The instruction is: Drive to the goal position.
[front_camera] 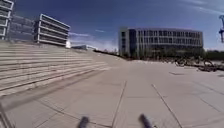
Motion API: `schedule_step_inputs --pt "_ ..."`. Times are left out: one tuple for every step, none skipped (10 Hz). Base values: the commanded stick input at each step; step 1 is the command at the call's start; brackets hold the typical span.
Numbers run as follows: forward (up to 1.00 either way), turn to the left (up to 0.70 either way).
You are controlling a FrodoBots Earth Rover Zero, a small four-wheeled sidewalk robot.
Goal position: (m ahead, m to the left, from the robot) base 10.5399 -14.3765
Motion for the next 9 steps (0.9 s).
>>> schedule_step_inputs --pt "0.70 0.00" --pt "0.70 0.00" --pt "0.70 0.00" --pt "0.70 0.00" --pt "0.70 0.00" --pt "0.70 0.00" --pt "0.70 0.00" --pt "0.70 0.00" --pt "0.70 0.00"
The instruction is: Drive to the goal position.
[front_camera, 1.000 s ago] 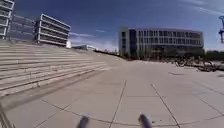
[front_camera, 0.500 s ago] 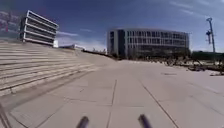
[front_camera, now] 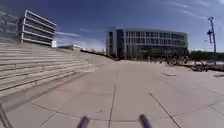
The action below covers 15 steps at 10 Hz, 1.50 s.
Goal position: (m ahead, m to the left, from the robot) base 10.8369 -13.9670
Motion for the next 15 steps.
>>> schedule_step_inputs --pt "0.70 0.00" --pt "0.70 0.00" --pt "0.70 0.00" --pt "0.70 0.00" --pt "0.70 0.00" --pt "0.70 0.00" --pt "0.70 0.00" --pt "0.70 0.00" --pt "0.70 0.00" --pt "0.70 0.00" --pt "0.70 0.00" --pt "0.70 0.00" --pt "0.70 0.00" --pt "0.70 -0.14" --pt "0.70 -0.29"
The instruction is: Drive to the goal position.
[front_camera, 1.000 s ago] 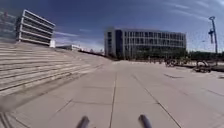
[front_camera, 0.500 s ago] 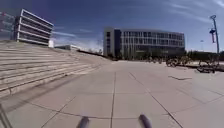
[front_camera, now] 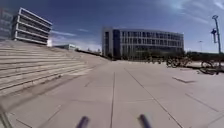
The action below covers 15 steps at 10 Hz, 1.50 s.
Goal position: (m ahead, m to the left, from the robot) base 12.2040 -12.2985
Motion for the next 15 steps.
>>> schedule_step_inputs --pt "0.70 -0.35" --pt "0.70 -0.35" --pt "0.70 -0.16" --pt "0.70 0.00" --pt "0.70 0.00" --pt "0.70 0.00" --pt "0.70 0.00" --pt "0.70 0.00" --pt "0.70 -0.13" --pt "0.70 -0.33" --pt "0.70 0.00" --pt "0.70 0.00" --pt "0.70 0.00" --pt "0.70 0.00" --pt "0.70 0.00"
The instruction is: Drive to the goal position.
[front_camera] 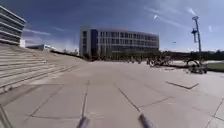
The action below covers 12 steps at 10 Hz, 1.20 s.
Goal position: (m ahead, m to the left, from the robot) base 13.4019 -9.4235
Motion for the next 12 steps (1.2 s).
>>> schedule_step_inputs --pt "0.70 0.00" --pt "0.70 0.00" --pt "0.70 0.34" --pt "0.70 0.35" --pt "0.70 0.35" --pt "0.70 0.00" --pt "0.70 0.00" --pt "0.70 0.00" --pt "0.70 0.00" --pt "0.70 0.00" --pt "0.70 0.00" --pt "0.70 0.00"
